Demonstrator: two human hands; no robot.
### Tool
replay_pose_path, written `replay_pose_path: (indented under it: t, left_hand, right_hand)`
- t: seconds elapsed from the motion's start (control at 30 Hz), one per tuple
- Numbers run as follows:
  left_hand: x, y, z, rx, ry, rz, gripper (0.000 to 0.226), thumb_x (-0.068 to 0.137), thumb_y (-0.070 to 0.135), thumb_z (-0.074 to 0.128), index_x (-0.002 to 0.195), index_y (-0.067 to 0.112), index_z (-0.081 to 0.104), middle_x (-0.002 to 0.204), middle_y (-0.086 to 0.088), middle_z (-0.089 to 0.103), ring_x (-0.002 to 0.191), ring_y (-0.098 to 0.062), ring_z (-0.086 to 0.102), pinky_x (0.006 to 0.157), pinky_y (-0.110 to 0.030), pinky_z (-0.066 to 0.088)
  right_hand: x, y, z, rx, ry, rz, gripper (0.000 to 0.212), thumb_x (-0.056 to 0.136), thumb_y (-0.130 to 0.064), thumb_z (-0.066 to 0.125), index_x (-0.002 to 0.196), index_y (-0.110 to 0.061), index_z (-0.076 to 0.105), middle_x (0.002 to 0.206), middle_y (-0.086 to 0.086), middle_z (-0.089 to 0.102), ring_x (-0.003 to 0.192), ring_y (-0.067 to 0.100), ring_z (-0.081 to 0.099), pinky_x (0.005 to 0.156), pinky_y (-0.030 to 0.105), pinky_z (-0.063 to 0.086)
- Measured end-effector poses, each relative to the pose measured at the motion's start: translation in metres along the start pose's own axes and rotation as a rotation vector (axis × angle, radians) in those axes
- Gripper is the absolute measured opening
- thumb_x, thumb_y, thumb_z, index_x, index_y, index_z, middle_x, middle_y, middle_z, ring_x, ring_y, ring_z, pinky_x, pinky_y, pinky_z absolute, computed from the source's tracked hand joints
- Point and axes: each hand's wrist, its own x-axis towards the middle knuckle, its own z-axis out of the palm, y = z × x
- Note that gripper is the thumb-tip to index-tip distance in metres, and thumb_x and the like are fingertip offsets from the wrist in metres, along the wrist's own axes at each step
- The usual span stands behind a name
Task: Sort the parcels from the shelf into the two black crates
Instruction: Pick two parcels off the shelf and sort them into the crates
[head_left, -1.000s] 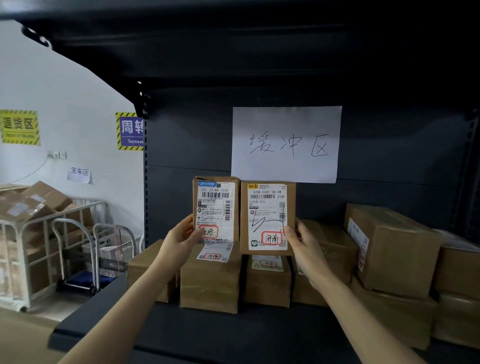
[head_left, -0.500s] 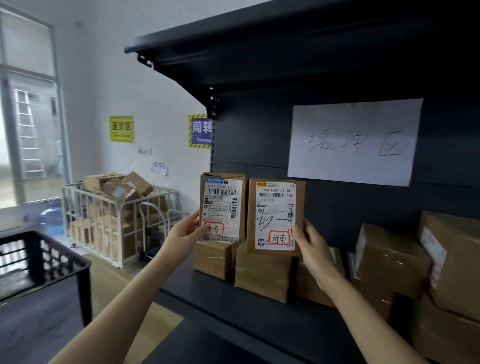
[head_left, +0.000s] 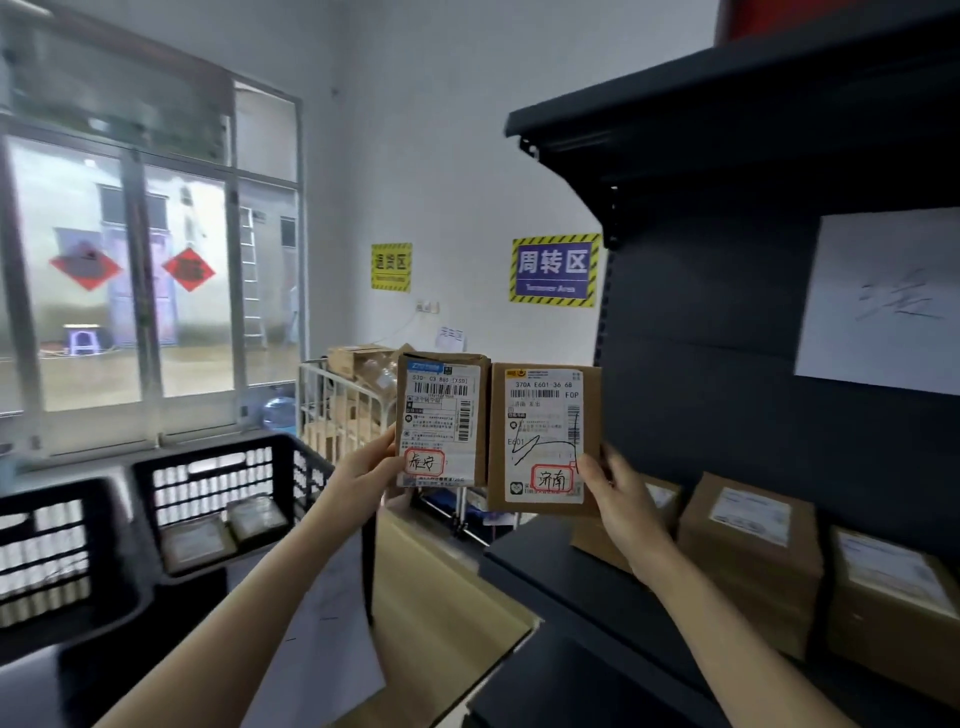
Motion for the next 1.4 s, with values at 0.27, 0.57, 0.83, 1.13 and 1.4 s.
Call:
replay_pose_path:
  t: [0.27,0.57,0.83,1.13,1.4]
  left_hand:
    - [-0.008,-0.033,-0.130,0.035,0.101,-0.038,0.039,0.094,0.002,0.043,0.124,0.024,0.052,0.107,0.004,0.067,0.102,-0.010,0.062,0.097,-0.027,0.045]
    - [-0.033,-0.064,-0.246,0.051,0.210,-0.075,0.038,0.094,-0.002,0.041,0.122,0.022,0.051,0.100,0.006,0.066,0.083,0.007,0.065,0.074,-0.007,0.049]
    - [-0.059,-0.092,-0.325,0.048,0.374,-0.143,0.038,0.095,0.006,0.044,0.124,0.031,0.048,0.102,0.004,0.068,0.085,-0.002,0.067,0.078,-0.019,0.049]
    - [-0.059,-0.116,-0.379,-0.059,0.578,-0.210,0.026,0.094,0.010,0.049,0.117,0.020,0.046,0.106,-0.006,0.064,0.092,-0.019,0.064,0.073,-0.026,0.053]
    - [-0.035,-0.146,-0.417,-0.051,0.698,-0.235,0.031,0.076,0.030,0.067,0.101,0.028,0.050,0.084,0.001,0.073,0.078,-0.016,0.067,0.071,-0.032,0.050]
  right_hand:
    - [0.012,-0.034,0.134,0.102,-0.114,-0.034,0.021,0.098,-0.027,0.040,0.117,-0.034,0.044,0.111,-0.004,0.062,0.104,0.016,0.060,0.084,0.022,0.051]
    - [0.016,-0.059,0.264,0.147,-0.242,-0.076,0.039,0.095,-0.034,0.044,0.134,-0.026,0.045,0.115,-0.003,0.064,0.106,0.017,0.061,0.101,0.045,0.045]
    - [0.023,-0.074,0.355,0.223,-0.432,-0.119,0.032,0.095,-0.035,0.046,0.127,-0.031,0.047,0.108,-0.008,0.064,0.100,0.012,0.062,0.086,0.025,0.049]
    - [0.056,-0.081,0.443,0.326,-0.582,-0.131,0.024,0.093,-0.034,0.050,0.117,-0.032,0.047,0.112,0.002,0.062,0.097,0.014,0.063,0.086,0.035,0.052]
    - [0.108,-0.075,0.509,0.442,-0.776,-0.055,0.029,0.091,-0.035,0.053,0.117,-0.023,0.047,0.096,0.007,0.069,0.077,0.013,0.070,0.059,0.018,0.052]
